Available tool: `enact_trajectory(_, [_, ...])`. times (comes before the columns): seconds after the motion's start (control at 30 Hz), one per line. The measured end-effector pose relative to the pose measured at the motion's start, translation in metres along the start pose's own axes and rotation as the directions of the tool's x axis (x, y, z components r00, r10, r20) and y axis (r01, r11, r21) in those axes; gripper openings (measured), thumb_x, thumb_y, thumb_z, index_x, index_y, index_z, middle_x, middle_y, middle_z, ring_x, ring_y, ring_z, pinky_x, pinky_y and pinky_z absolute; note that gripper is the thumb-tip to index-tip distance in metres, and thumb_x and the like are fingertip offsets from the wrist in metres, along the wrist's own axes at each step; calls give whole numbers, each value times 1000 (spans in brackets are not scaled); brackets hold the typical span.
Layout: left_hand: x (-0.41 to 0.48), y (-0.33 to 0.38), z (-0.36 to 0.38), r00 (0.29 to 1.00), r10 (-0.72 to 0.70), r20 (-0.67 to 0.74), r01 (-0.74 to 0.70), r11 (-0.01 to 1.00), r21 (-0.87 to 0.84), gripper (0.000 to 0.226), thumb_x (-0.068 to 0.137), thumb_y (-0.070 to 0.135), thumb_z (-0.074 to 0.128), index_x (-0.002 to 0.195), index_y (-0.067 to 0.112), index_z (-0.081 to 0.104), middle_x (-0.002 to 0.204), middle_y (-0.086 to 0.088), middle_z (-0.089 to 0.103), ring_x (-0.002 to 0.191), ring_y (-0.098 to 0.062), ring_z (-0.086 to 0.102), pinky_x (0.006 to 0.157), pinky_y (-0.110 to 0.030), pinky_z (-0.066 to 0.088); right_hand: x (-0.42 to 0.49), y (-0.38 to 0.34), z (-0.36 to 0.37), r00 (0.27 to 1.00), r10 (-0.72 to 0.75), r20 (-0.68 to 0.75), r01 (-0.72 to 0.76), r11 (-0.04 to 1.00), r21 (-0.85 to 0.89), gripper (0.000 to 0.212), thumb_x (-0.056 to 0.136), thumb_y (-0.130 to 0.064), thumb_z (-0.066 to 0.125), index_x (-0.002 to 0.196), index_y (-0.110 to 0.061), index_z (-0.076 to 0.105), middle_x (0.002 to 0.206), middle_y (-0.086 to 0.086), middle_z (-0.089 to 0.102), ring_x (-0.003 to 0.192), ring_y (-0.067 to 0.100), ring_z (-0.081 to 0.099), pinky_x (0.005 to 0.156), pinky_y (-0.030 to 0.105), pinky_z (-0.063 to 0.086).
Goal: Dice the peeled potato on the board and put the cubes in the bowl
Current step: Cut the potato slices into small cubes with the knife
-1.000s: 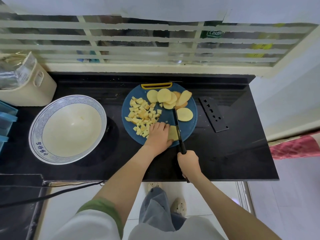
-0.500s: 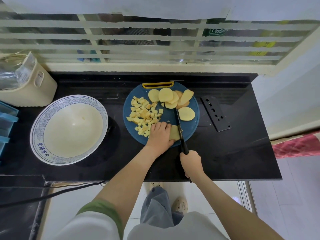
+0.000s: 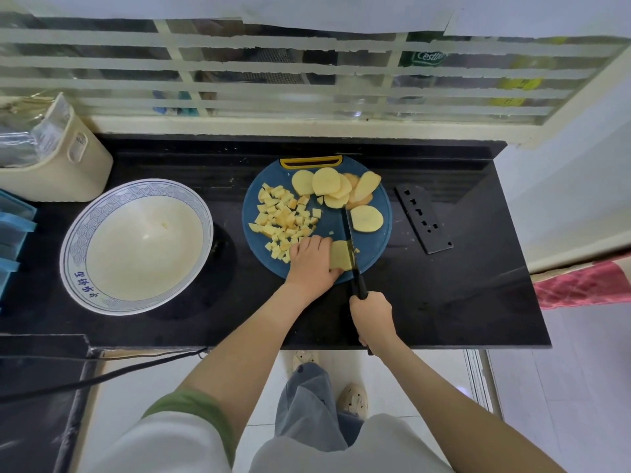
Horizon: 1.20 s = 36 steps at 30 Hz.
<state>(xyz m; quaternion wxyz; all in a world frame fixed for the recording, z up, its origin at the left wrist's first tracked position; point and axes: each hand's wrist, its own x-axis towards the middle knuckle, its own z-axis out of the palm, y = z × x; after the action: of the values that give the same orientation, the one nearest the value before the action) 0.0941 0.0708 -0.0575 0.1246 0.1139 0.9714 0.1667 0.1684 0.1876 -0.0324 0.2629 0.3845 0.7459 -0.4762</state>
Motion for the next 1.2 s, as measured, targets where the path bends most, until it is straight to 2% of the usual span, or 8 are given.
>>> enact_trajectory(0.23, [0,-10,0,999,43,5,-43,999,-18,57,89,43,57,137,16,41,132,-2,44,124,-21,33,99,-34,19,3,0,0,1000,8,15,-8,1000,25,18,95,-16,49,77,-13,50,74,5,51,63,19,49,62,33,46])
enact_trajectory(0.4, [1,-8,0,997,66,28,-66,998,-2,58,92,42,55,139,13,38,132,-4,42,125,-22,32,98,-32,19,6,-2,-3,999,13,30,-12,1000,-29,17,97,-18,49,80,-15,49,77,5,52,62,16,50,53,28,43])
enact_trajectory(0.6, [3,-9,-3,995,85,49,-85,996,-1,60,92,42,55,141,12,37,133,-4,42,125,-21,32,98,-31,19,10,-6,-3,998,61,35,-58,994,-93,17,97,-20,50,81,-15,45,79,5,51,62,16,50,51,28,43])
enact_trajectory(0.83, [1,-7,-1,998,47,29,-46,999,-18,58,91,39,57,140,13,39,133,-4,43,124,-22,34,100,-31,20,2,-5,1,1000,8,0,-8,997,74,18,94,-15,50,75,-14,50,73,5,50,64,20,48,61,34,44])
enact_trajectory(1.03, [-2,-2,-1,999,7,43,-5,999,-34,56,93,34,56,141,13,37,136,-5,41,128,-22,31,103,-34,20,-3,-11,3,999,-38,13,38,999,5,22,94,-15,49,72,-14,46,69,4,47,61,19,45,62,34,43])
enact_trajectory(1.2, [-2,0,-1,998,-54,35,57,994,-89,54,92,31,58,139,12,38,136,-6,41,129,-22,31,103,-33,19,3,-7,5,1000,4,24,-2,998,-69,17,97,-20,49,81,-15,50,78,5,54,65,18,54,66,34,52])
